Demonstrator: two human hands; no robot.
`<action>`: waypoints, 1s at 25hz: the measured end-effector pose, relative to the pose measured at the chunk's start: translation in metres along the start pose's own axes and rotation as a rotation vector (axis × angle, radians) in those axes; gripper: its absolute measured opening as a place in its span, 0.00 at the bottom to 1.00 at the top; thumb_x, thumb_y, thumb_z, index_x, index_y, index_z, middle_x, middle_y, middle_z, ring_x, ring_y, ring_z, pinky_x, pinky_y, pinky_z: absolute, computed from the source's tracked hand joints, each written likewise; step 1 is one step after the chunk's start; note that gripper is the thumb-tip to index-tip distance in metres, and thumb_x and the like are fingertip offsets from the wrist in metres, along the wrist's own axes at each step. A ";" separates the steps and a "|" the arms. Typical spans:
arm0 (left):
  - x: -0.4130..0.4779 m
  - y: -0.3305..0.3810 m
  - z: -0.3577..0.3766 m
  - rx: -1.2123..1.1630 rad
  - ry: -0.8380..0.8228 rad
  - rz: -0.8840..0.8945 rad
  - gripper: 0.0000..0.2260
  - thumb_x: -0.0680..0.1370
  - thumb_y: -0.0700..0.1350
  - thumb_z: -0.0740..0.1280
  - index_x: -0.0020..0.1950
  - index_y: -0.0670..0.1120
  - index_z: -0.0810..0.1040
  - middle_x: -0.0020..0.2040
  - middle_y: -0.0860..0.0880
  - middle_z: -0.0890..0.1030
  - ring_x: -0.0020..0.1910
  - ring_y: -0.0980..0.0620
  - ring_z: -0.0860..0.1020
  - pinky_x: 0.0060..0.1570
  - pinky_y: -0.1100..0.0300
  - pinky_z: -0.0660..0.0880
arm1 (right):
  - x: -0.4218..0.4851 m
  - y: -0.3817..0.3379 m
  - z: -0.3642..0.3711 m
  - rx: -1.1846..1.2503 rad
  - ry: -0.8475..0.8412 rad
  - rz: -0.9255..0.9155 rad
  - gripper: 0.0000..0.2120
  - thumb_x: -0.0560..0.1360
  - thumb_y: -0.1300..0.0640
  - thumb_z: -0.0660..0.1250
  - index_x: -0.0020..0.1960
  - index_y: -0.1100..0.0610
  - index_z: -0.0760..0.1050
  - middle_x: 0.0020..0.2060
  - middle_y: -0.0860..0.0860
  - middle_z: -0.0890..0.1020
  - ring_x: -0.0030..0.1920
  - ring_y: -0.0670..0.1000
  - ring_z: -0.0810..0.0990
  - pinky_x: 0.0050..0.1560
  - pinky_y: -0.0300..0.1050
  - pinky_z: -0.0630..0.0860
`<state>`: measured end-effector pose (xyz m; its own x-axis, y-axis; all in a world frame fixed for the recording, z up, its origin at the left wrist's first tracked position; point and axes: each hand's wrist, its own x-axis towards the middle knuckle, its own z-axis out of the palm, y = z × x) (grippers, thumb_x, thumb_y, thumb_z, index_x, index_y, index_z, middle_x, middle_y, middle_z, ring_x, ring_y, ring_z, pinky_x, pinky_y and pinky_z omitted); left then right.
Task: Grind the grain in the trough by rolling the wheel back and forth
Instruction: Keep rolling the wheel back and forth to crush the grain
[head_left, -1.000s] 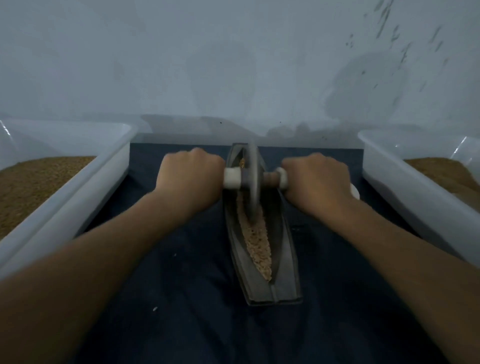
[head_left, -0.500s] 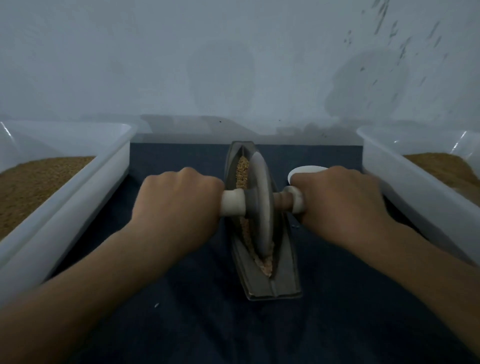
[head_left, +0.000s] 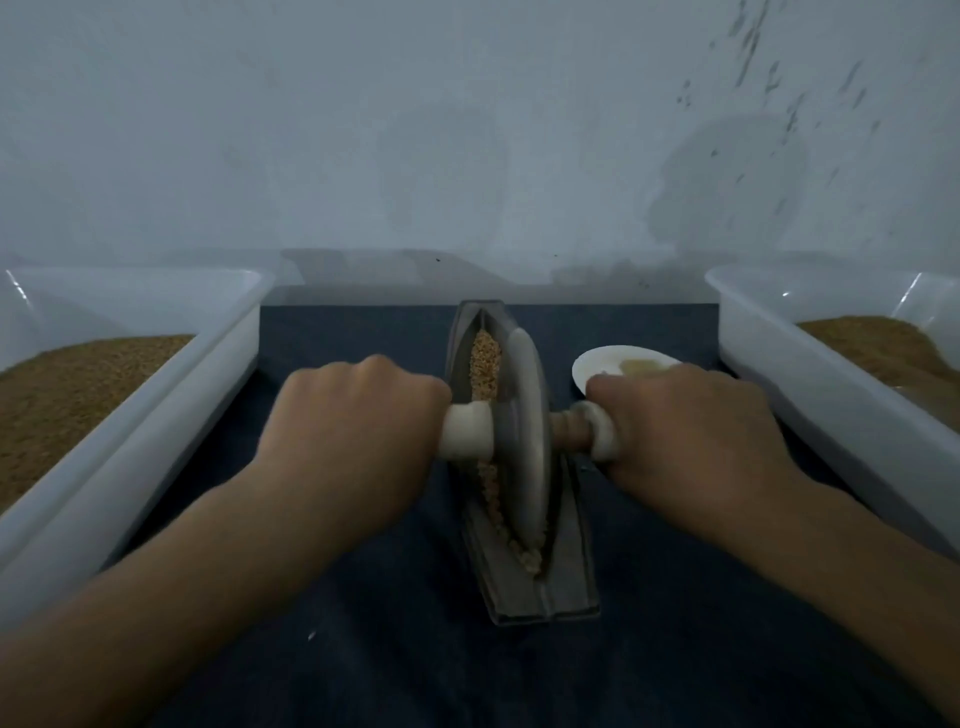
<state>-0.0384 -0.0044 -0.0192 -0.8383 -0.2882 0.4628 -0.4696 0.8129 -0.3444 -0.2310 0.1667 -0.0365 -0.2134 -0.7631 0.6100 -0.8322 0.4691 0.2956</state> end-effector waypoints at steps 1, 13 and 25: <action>-0.004 -0.002 -0.006 -0.012 0.059 0.029 0.24 0.58 0.49 0.79 0.35 0.54 0.62 0.26 0.54 0.60 0.22 0.53 0.55 0.27 0.65 0.49 | -0.007 0.002 -0.003 0.002 0.015 -0.017 0.15 0.61 0.46 0.64 0.35 0.44 0.56 0.25 0.43 0.56 0.25 0.47 0.55 0.29 0.35 0.44; 0.042 -0.004 0.026 -0.047 -0.153 -0.138 0.03 0.75 0.49 0.67 0.48 0.54 0.76 0.38 0.51 0.71 0.35 0.47 0.72 0.34 0.55 0.66 | 0.046 0.002 0.026 0.046 -0.222 0.048 0.13 0.71 0.49 0.69 0.38 0.46 0.64 0.31 0.45 0.69 0.32 0.53 0.72 0.29 0.42 0.58; 0.075 -0.009 0.039 0.006 -0.138 -0.159 0.04 0.77 0.45 0.66 0.50 0.49 0.78 0.40 0.48 0.74 0.39 0.45 0.76 0.35 0.54 0.67 | 0.074 0.003 0.049 0.079 -0.216 0.157 0.13 0.74 0.51 0.67 0.37 0.48 0.64 0.36 0.49 0.76 0.35 0.54 0.69 0.34 0.44 0.64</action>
<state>-0.1078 -0.0527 -0.0133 -0.7831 -0.4800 0.3953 -0.6006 0.7485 -0.2810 -0.2745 0.0897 -0.0265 -0.4400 -0.7649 0.4704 -0.8161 0.5592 0.1461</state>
